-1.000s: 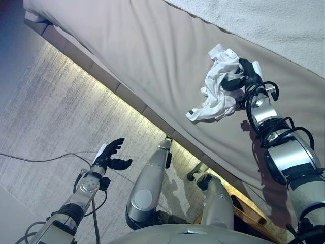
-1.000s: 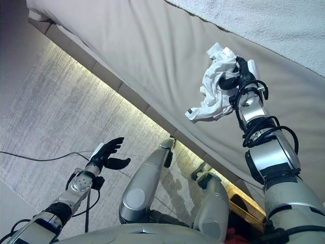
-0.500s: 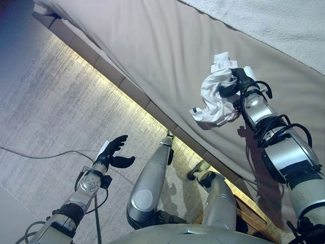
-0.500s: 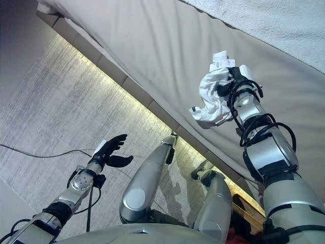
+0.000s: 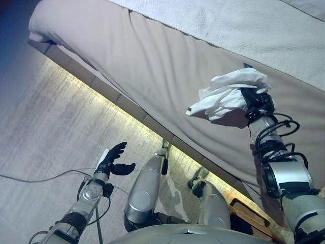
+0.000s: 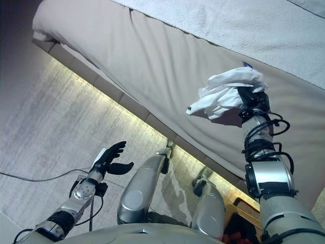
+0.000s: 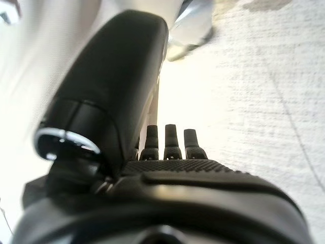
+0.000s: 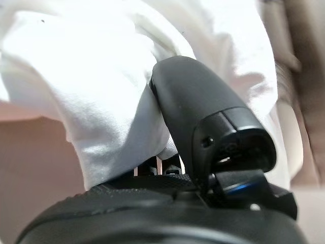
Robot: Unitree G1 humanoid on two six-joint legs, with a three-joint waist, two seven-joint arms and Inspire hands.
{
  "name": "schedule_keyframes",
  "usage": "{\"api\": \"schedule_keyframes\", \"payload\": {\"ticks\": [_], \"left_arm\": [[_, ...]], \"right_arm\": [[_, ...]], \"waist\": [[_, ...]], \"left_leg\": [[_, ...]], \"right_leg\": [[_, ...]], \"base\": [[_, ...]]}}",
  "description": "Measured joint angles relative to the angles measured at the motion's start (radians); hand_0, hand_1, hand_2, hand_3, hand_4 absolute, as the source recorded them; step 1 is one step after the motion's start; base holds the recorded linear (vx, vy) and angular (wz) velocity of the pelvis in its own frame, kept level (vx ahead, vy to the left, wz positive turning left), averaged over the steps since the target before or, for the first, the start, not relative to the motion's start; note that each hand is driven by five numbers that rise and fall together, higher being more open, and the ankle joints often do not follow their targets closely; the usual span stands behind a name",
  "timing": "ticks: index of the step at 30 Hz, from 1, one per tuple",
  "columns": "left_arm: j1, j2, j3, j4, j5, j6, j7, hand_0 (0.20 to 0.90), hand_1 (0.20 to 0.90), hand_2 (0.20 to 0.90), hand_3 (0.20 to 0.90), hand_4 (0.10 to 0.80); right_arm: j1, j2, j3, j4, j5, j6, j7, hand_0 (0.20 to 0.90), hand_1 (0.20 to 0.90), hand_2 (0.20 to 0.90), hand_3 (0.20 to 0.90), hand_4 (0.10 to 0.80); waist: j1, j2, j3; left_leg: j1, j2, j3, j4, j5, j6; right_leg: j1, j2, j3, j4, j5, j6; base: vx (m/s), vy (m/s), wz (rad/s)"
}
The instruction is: Pick up the clothes from the bed and place them into the basket
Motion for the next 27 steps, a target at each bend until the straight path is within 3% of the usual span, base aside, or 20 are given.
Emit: {"api": "schedule_keyframes", "payload": {"ticks": [1,2,4,6,8,10,15,19,27], "left_arm": [[0.008,-0.023,0.013,0.019,0.012,-0.001,0.01,0.9,0.9,0.9,0.9,0.8],[0.025,-0.036,0.026,0.021,0.016,-0.003,0.018,0.9,0.9,0.9,0.9,0.8],[0.033,-0.042,0.025,0.022,0.025,-0.004,0.02,0.9,0.9,0.9,0.9,0.8],[0.036,-0.039,0.027,0.038,0.035,-0.004,0.034,0.9,0.9,0.9,0.9,0.8],[0.039,-0.045,0.029,0.047,0.059,-0.004,0.036,0.9,0.9,0.9,0.9,0.8],[0.063,-0.059,0.03,0.051,0.065,-0.007,0.033,0.9,0.9,0.9,0.9,0.8],[0.149,-0.073,0.033,0.059,0.103,-0.016,0.013,0.9,0.9,0.9,0.9,0.8],[0.154,-0.08,0.034,0.074,0.143,-0.015,0.006,0.9,0.9,0.9,0.9,0.8],[0.125,-0.087,0.054,0.075,0.143,0.01,0.005,0.9,0.9,0.9,0.9,0.8]], "right_arm": [[0.062,0.026,-0.007,-0.064,0.073,-0.005,0.029,0.3,0.3,0.3,0.2,0.1],[0.119,0.059,-0.011,-0.122,0.133,-0.006,0.053,0.3,0.3,0.3,0.2,0.1],[0.194,0.104,-0.015,-0.207,0.215,-0.008,0.102,0.3,0.3,0.3,0.2,0.1],[0.249,0.175,-0.011,-0.27,0.285,-0.01,0.155,0.3,0.3,0.3,0.2,0.1],[0.311,0.23,-0.009,-0.334,0.341,-0.009,0.198,0.3,0.3,0.3,0.2,0.1],[0.38,0.249,-0.009,-0.397,0.378,-0.009,0.243,0.3,0.3,0.3,0.2,0.1],[0.533,0.256,-0.023,-0.536,0.426,-0.017,0.312,0.3,0.3,0.3,0.2,0.1],[0.631,0.264,-0.055,-0.64,0.465,-0.046,0.33,0.3,0.3,0.3,0.2,0.1],[0.751,0.32,-0.071,-0.694,0.504,-0.057,0.349,0.3,0.3,0.3,0.2,0.1]], "waist": [[-0.028,-0.009,-0.027],[-0.056,-0.02,-0.058],[-0.068,-0.029,-0.082],[-0.087,-0.056,-0.108],[-0.102,-0.077,-0.13],[-0.121,-0.088,-0.154],[-0.198,-0.126,-0.248],[-0.259,-0.144,-0.295],[-0.34,-0.126,-0.329]], "left_leg": [[0.041,-0.026,-0.002,-0.076,0.005,-0.025],[0.074,-0.038,0.014,-0.138,0.031,-0.031],[0.129,-0.045,0.042,-0.193,0.083,0.01],[0.162,-0.049,0.051,-0.219,0.102,0.032],[0.203,-0.036,0.055,-0.249,0.112,0.045],[0.251,-0.025,0.064,-0.289,0.117,0.052],[0.33,-0.003,0.089,-0.369,0.131,0.038],[0.384,0.02,0.119,-0.404,0.137,0.03],[0.417,0.055,0.159,-0.426,0.157,0.001]], "right_leg": [[0.02,-0.003,0.019,-0.039,0.004,0.007],[0.042,0.0,0.028,-0.093,0.01,0.001],[0.104,0.005,0.029,-0.184,0.088,0.015],[0.149,0.016,0.033,-0.259,0.174,0.026],[0.196,0.041,0.032,-0.311,0.193,0.03],[0.236,0.058,0.034,-0.341,0.196,0.026],[0.281,0.089,0.056,-0.378,0.196,0.026],[0.304,0.11,0.088,-0.389,0.196,0.026],[0.299,0.14,0.143,-0.39,0.194,0.026]], "base": [[0.056,0.037,0.01],[0.051,0.025,0.25],[0.013,0.003,-0.1],[0.017,0.001,-0.13],[0.016,-0.024,-0.09],[0.017,-0.03,-0.14],[-0.024,-0.042,-0.17],[-0.037,-0.06,-0.25],[-0.042,-0.06,-0.2]]}}
